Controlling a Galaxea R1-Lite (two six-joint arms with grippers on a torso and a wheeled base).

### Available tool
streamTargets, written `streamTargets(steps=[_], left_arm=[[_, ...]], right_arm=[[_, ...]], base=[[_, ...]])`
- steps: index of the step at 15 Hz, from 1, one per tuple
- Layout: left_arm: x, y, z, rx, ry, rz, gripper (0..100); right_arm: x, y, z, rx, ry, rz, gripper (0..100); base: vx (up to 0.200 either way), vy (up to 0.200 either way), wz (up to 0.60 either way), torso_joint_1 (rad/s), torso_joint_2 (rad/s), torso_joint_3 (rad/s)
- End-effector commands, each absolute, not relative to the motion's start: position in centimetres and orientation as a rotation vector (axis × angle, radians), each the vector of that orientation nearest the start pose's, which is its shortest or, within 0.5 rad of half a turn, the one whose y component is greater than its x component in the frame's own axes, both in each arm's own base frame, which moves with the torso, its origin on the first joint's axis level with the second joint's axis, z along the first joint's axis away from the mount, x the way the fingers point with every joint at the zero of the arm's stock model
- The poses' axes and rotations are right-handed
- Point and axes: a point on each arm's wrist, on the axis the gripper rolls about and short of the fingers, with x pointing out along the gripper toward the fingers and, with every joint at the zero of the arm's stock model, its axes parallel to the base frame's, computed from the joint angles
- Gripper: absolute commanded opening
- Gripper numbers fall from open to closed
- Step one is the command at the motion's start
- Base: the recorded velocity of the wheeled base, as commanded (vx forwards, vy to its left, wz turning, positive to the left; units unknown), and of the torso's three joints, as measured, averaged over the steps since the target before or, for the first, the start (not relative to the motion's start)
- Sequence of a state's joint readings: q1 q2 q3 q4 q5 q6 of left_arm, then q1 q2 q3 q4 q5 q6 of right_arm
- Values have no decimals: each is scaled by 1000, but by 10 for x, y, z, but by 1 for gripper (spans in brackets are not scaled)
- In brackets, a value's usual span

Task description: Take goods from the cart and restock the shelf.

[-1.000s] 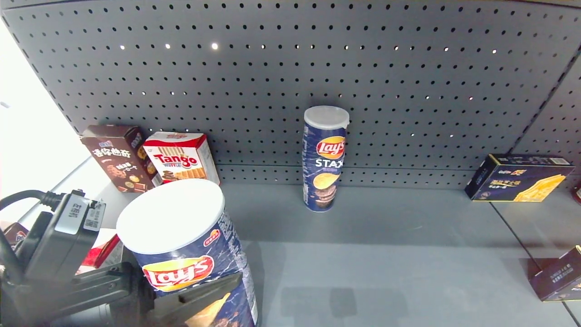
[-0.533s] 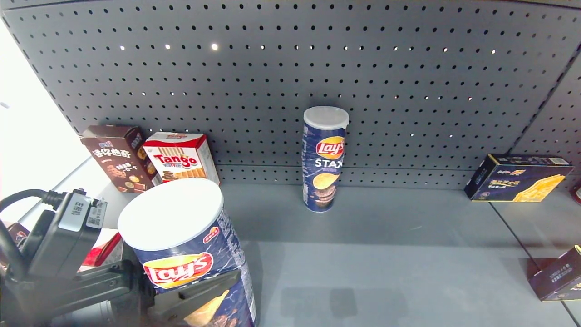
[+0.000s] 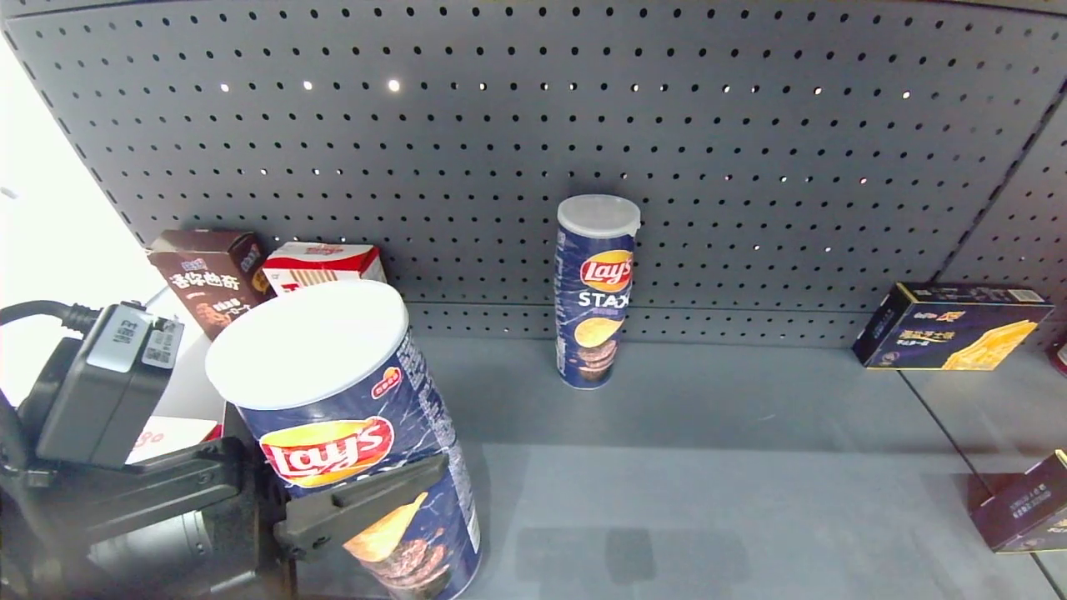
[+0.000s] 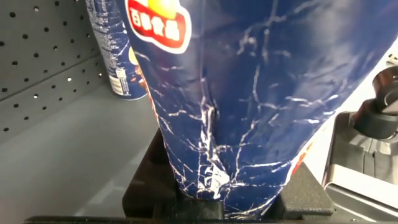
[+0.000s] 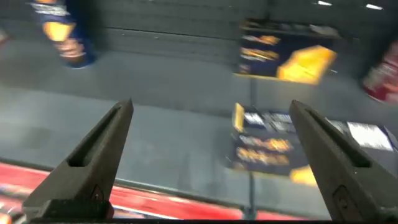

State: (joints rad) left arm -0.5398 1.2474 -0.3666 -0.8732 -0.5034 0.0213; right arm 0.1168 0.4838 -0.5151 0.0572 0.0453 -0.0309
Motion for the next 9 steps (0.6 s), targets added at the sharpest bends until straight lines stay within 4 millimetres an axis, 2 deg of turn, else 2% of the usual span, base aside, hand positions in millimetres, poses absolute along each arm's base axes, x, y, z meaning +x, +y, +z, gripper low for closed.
streamTargets(steps=[1,4,5,9], left_arm=[[144,-100,198,20,-5,-1046,0],[148,-103,201,19,-11,-1046,0],[153,-105,205,19,-19,-1045,0],[157,-108,205,19,-14,-1043,0]], right_arm=[[49,14,245,-43,111,311,100],[83,30,251,-66,152,403,100],[104,43,252,-79,127,462,100],[129,63,250,-98,176,560,100]], base=[[0,0,0,0,0,0],[0,0,0,0,0,0],[0,0,0,0,0,0],[0,0,0,0,0,0]])
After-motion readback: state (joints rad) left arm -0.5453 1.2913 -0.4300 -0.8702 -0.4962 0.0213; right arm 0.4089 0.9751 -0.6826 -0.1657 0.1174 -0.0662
